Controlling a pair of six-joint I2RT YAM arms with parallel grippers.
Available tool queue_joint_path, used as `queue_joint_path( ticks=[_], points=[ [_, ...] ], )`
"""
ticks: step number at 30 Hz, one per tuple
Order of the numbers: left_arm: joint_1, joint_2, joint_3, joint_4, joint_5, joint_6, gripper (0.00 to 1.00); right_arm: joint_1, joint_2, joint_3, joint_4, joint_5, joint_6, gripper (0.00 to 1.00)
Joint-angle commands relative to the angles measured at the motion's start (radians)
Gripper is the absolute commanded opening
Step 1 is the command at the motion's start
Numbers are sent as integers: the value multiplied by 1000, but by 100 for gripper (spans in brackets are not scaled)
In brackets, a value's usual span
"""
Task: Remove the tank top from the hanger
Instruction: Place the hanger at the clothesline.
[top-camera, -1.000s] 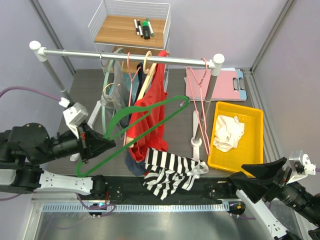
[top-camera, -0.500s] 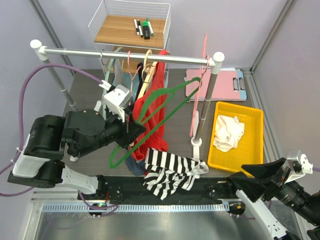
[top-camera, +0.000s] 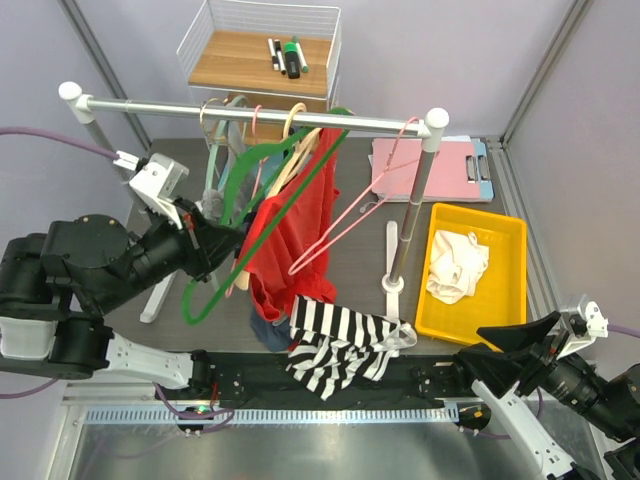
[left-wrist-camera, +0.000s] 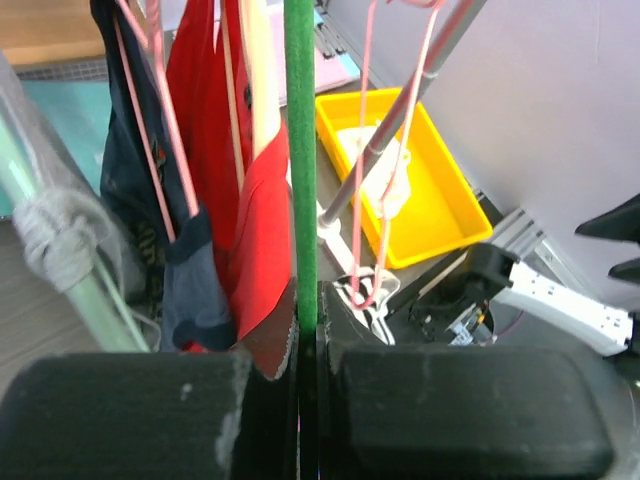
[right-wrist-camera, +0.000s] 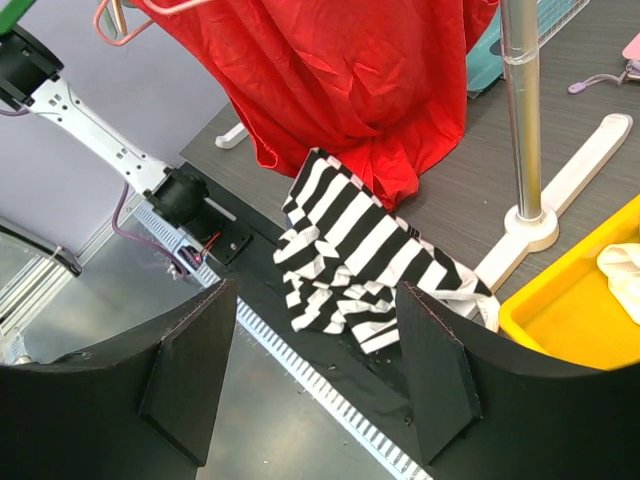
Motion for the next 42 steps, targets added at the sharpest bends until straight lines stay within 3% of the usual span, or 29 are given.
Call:
queue_joint_path(
  ticks=[1,17,25,34,39,41,42],
  points=[
    [-1,135,91,93,-100,59,0,6,-10,-2,49,1,9,70],
    [10,325,121,225,-290,202,0,6,-21,-61,66,1,27,70],
    [165,373,112,196,3,157,0,6,-24,-180,101,-7,39,70],
    [231,333,1,225,69,108,0,3,-23,-384,182,-11,82,70],
    [233,294,-81,247,80,81,0,-24,-14,-532,315,-53,125,71],
    [233,271,-112,256,80,76,5,-33,-4,-565,372,-59,128,74],
    [233,265,-121,259,80,73,14,-36,11,-579,395,-71,140,75]
  ],
)
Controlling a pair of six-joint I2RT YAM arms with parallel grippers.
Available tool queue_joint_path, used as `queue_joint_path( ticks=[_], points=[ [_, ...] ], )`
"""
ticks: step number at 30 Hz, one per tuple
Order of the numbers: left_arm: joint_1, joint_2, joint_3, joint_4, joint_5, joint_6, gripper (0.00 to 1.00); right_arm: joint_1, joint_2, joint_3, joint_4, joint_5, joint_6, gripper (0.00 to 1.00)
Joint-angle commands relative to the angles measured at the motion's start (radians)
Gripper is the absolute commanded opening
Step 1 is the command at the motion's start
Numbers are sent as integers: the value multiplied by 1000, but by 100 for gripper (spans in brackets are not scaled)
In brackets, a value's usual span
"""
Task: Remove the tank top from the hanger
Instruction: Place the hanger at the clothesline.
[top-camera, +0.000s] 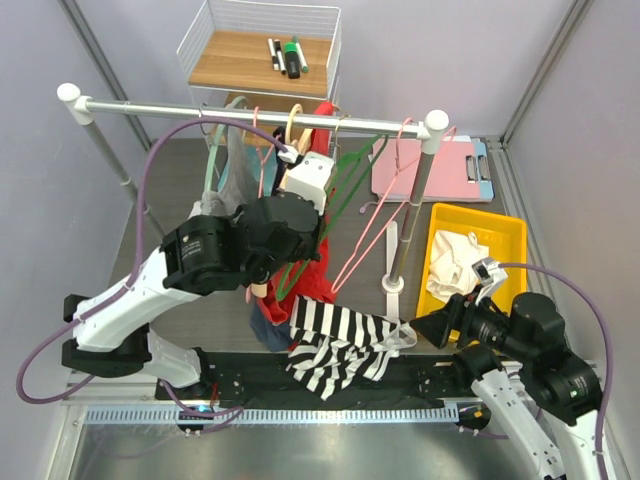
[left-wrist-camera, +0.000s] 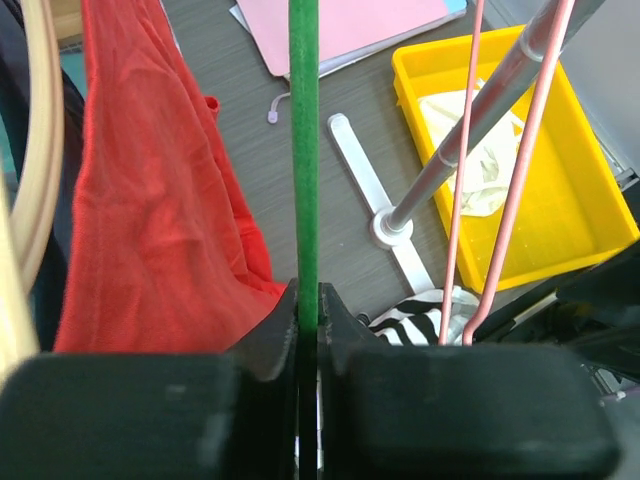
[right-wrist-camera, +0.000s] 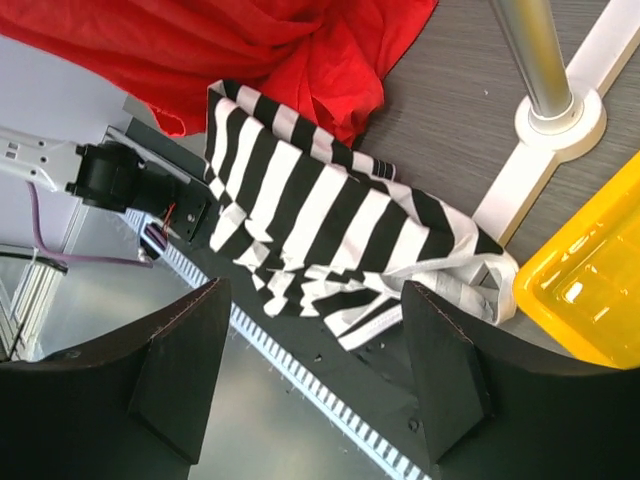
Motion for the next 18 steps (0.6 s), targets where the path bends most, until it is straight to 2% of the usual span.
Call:
queue_joint_path(
  ticks=[1,2,8,11,15,16,18],
  points=[
    [4,-79,-49,46,10,-40,19,-19,39,-50,228,-54,45,76],
    [4,-87,-57,48,10,-41,30,-23,48,-79,253,-75,49,77],
    [4,-184,-118,86,62,-58,63,-25,116,-167,401,-71,65,88],
    [4,-253,-163,119,125,-64,71,-25,148,-222,478,-97,79,94],
    [4,-332,-227,166,198,-77,77,-25,176,-242,547,-86,104,100],
    [2,-347,-240,178,218,-77,82,-24,180,-253,567,-97,114,100],
    [2,-388,-279,206,281,-77,85,-16,217,-285,602,-108,131,100]
  ],
)
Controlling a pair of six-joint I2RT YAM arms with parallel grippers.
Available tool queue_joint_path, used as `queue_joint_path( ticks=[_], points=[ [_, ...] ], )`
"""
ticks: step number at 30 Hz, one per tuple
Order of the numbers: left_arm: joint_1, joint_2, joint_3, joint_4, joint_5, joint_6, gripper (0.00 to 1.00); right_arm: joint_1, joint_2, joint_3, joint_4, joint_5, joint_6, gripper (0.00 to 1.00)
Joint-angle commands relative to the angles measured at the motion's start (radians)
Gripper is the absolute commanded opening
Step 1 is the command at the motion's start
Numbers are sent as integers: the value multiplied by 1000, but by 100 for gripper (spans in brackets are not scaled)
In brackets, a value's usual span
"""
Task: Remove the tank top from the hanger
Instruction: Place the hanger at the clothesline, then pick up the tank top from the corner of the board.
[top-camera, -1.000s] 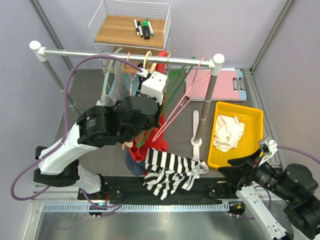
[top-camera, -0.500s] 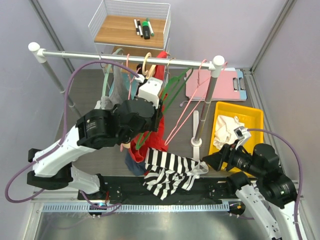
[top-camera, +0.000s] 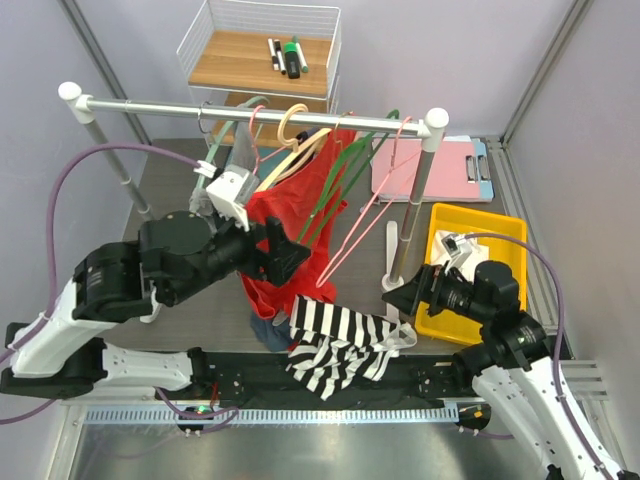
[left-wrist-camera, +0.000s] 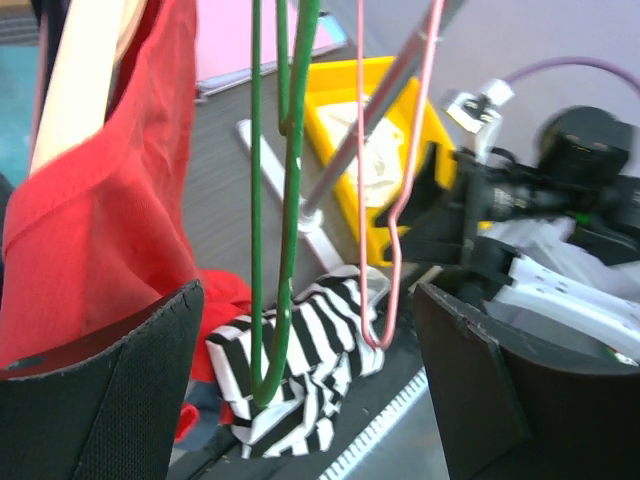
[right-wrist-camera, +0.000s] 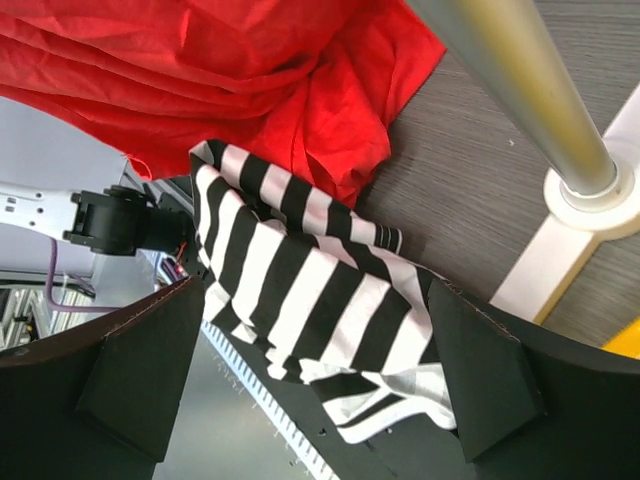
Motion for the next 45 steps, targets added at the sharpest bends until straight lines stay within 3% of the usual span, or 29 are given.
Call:
queue_joint_path(
  ticks=[1,4,7,13,14,21,27,30,31,34,37,39,45],
  points=[
    [3,-76,-59,132,143,-18,87,23,57,-34,175,-9,40,100],
    [3,-119,-92,172,197,-16,89,85,114,-54,215,61,40,100],
    [3,-159,-106,188,200,-12,89,230,183,-56,251,159,44,100],
    [3,-245,-109,183,173,-13,89,589,369,-65,354,506,54,100],
    [3,-254,-112,179,168,-16,89,691,399,-64,373,628,57,100],
    [3,-294,-125,127,144,-32,89,1080,674,-28,511,1000,37,100],
    [3,-300,-135,110,124,-21,89,1168,892,16,514,1112,100,100],
    [3,-303,-148,111,110,-16,89,1169,920,10,512,1131,129,89],
    [3,-303,-154,113,108,-15,89,1168,910,4,508,1152,135,71],
    [3,-302,-162,111,107,-15,89,1168,814,-31,497,1206,155,28],
    [3,-302,-165,114,104,-13,89,1169,664,-62,451,1261,167,10],
    [3,-303,-163,116,104,-12,89,1168,526,-67,381,1292,184,2],
    [2,-311,-155,123,96,-3,89,1166,225,4,102,1427,227,1]
  ],
)
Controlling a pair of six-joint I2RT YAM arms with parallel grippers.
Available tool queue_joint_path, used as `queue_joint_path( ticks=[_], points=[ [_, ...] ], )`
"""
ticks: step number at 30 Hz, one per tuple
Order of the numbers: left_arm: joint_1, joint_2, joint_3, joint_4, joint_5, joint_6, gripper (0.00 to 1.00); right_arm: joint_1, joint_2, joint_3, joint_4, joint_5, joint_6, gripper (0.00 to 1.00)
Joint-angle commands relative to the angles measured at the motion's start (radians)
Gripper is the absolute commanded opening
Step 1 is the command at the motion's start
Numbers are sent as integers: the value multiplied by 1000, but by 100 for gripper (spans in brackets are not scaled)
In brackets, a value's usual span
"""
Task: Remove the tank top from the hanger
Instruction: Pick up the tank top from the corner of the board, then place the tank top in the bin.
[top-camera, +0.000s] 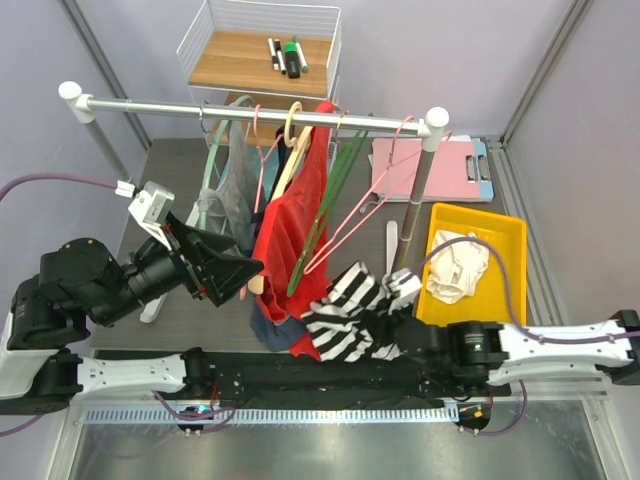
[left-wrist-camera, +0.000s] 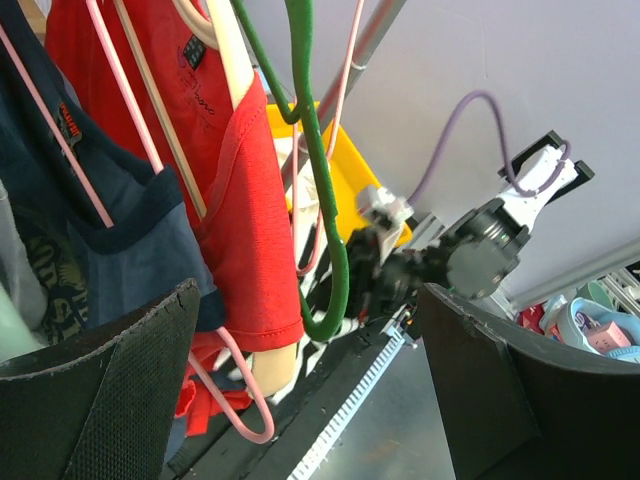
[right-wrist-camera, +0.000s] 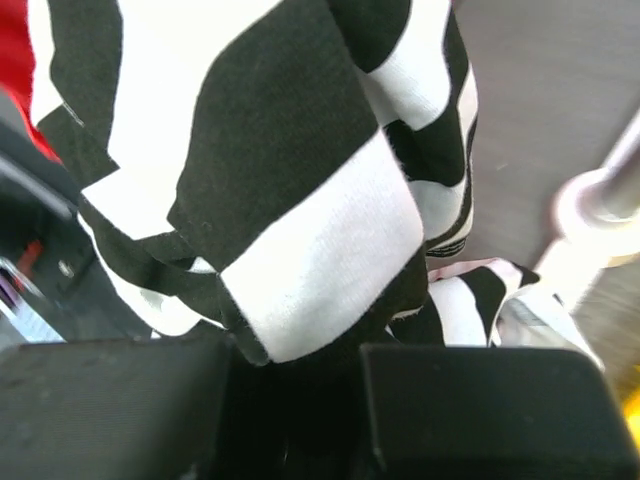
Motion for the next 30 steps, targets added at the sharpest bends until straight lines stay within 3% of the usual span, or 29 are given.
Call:
queue_joint_path(
  ticks=[1,6,13,16,22,26,30],
  points=[
    [2,-5,7,21,-23,9,89,1,-179,86,-216,196,91,1],
    [2,-12,7,22,-29,11,89,1,-246,207,-487,377,229,1],
    [2,-12,-2,21,-32,11,89,0,-172,346,-982,584,700,1],
    [3,-11,-8,26,-32,12,89,-2,-125,378,-1110,635,872,1],
    [3,-6,-22,40,-19,12,89,-35,-33,407,-1102,658,836,1],
    [3,-9,-28,46,-13,5,89,-145,62,381,-1019,576,726,1],
    [2,-20,-39,48,-10,-11,89,-359,15,305,-684,450,351,1]
  ],
)
